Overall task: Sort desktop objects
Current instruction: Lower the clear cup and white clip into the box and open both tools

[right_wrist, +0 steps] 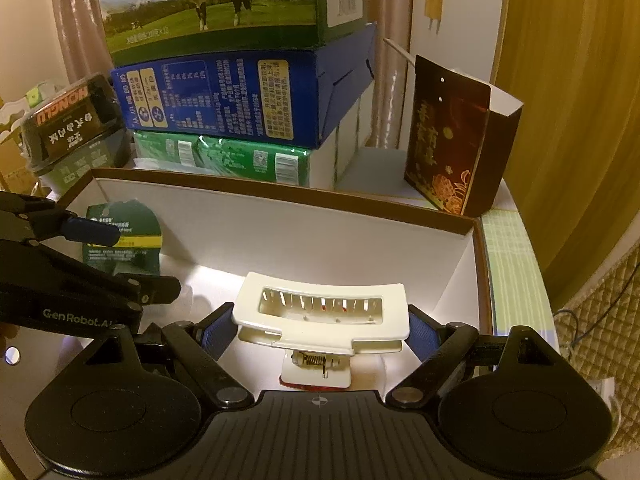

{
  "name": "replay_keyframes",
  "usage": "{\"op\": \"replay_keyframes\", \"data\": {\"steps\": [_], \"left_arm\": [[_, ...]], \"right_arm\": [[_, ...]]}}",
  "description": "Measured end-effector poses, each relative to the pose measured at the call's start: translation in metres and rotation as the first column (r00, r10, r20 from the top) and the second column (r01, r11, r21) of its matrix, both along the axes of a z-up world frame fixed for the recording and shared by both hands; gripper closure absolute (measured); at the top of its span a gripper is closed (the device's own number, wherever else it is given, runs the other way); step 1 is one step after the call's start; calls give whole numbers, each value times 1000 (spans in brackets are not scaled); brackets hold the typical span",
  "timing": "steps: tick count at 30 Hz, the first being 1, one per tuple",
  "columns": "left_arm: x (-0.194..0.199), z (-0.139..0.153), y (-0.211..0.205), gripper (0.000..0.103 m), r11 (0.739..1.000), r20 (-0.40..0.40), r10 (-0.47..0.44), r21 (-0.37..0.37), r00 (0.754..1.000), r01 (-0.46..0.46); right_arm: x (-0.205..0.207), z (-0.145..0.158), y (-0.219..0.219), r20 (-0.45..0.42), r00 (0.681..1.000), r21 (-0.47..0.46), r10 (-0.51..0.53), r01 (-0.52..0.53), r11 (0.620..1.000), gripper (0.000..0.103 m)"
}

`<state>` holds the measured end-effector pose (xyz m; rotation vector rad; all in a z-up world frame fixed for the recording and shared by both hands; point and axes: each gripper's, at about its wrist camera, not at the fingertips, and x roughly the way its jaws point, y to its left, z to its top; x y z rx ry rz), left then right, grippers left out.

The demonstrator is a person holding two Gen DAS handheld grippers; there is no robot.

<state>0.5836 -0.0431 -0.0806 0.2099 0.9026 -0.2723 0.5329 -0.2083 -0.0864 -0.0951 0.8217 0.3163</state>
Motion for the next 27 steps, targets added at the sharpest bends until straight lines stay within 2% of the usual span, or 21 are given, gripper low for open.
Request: {"op": "replay_keyframes", "data": {"steps": [14,19,27], "left_arm": [[-2,2,12,17,999,-13,28,-21,1000,-29],[-7,4,15,15,999,-11,27,-29,1000,-28],[-22,13,21,12,998,0,36,-45,999,-36]], "right_arm": [[3,-4,5,-25,1000,-18,13,-13,1000,18],[-1,0,0,5,1000,4,4,-4,1000,9],[-17,8,-7,8,1000,27,15,-16,1000,4]]}}
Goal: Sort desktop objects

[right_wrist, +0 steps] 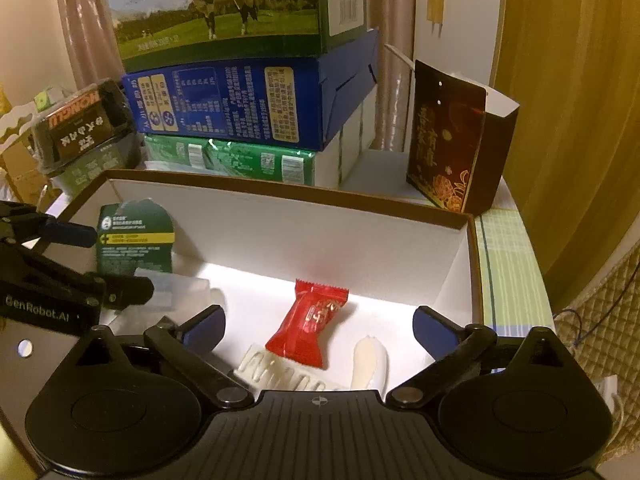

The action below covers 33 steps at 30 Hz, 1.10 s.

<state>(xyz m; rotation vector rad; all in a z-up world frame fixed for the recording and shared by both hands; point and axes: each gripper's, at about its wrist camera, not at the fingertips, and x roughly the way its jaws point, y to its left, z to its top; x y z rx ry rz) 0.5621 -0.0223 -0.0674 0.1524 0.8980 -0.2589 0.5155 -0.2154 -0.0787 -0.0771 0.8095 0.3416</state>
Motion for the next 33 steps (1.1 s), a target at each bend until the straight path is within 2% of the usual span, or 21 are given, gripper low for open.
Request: {"op": "replay_keyframes", "data": {"steps": [11,21,27,30,33], "left_arm": [[-30,20,12,4,1000,49,30,-6,998,-30],[-71,45,20,3,998,99,58,-23,993,-56],[-103,58,20,1,997,163,71,6,984,-73],[-116,63,21,1,997,159,77,-12,984,-76],[-131,70,19,1,997,166,83,-10,983,-82]], "right_arm": [[-41,17,-5,14,1000,41,17,-18,999,2],[-78,35,-13,29,999,93,-17,14,996,2],[-104,44,-12,62,997,51,-48,45,998,2],[-118,48,-10,81,995,28,-55,53,998,2],[-131,53,-11,78,995,51,-57,53,997,2]]}}
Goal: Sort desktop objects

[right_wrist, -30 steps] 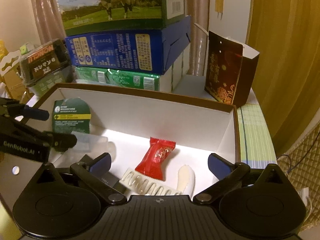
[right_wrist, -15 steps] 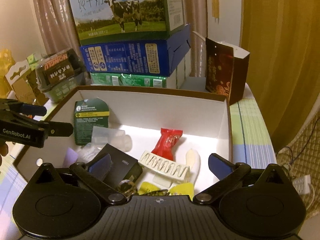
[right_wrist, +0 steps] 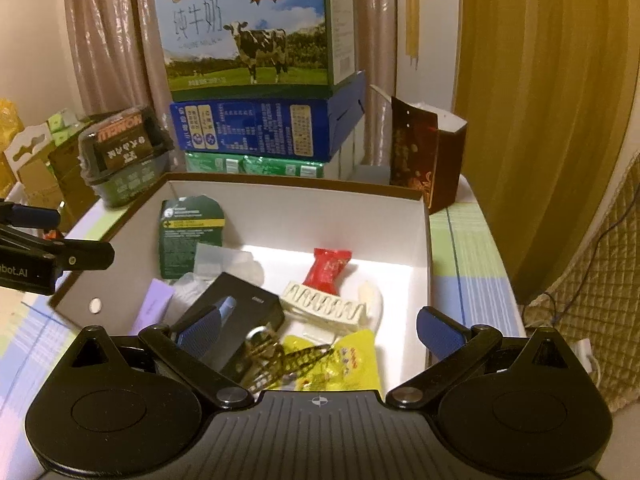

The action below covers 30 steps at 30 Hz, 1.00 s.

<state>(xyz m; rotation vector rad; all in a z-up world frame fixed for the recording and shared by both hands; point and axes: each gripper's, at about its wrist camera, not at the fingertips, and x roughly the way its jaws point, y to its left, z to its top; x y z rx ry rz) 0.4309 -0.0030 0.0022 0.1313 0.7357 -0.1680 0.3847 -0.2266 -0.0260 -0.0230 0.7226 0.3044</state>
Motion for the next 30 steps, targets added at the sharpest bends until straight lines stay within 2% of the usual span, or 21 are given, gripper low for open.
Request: {"op": "replay_keyframes", "data": {"steps": [10,30], "left_arm": [[-55,23,-1,1,999,30,34,-14,999,-33],[-145,43,-1,1,995,11,95,-30,995,-94]], "right_arm": [[-42,14,0,-15,1000,47,10,-9,999,2],[-119,37,0,1,1000,73,27,-27,997,2]]}}
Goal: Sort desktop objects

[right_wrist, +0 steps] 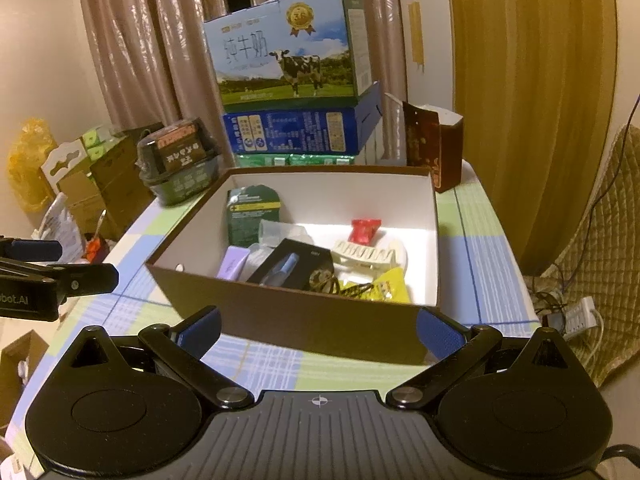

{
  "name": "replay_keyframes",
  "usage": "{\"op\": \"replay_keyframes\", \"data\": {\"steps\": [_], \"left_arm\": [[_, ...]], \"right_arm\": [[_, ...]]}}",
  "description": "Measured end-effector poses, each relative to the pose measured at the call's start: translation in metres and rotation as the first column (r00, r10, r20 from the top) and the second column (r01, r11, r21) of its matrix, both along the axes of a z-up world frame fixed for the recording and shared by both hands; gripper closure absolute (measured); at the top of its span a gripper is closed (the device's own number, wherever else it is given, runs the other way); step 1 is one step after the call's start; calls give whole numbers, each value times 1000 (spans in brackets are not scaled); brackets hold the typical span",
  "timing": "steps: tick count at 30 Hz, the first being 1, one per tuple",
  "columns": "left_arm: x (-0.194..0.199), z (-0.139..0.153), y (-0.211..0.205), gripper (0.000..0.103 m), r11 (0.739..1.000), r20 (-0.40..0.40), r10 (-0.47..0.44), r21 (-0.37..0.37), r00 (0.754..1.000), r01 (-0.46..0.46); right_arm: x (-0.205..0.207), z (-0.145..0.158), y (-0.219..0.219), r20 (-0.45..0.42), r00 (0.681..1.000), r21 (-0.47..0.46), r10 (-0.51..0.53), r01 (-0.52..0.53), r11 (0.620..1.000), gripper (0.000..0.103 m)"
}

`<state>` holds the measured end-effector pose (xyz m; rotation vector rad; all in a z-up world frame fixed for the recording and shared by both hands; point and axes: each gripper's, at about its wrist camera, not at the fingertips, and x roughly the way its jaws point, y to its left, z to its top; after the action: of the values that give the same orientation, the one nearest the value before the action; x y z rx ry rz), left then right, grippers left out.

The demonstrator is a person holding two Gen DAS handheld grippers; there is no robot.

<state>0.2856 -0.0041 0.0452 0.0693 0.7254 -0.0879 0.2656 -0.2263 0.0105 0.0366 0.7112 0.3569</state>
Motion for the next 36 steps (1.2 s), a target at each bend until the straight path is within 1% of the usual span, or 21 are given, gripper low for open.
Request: {"op": "replay_keyframes", "data": {"steps": [15,25,36], "left_arm": [[-53,11,-8,1,1000,15,25,15,1000,-25],[-83,7,-14,1,999,2,29,17,1000,-29],[-108,1,-18,1,999,-14,31,26,999,-31]], "right_arm": [[-47,9,-1,14,999,-7,38,-37,999,2],[-76,10,-3,14,998,-25,57,-56,998,2],[-97,5,-1,0,997,-30,74,-74,997,2]]}}
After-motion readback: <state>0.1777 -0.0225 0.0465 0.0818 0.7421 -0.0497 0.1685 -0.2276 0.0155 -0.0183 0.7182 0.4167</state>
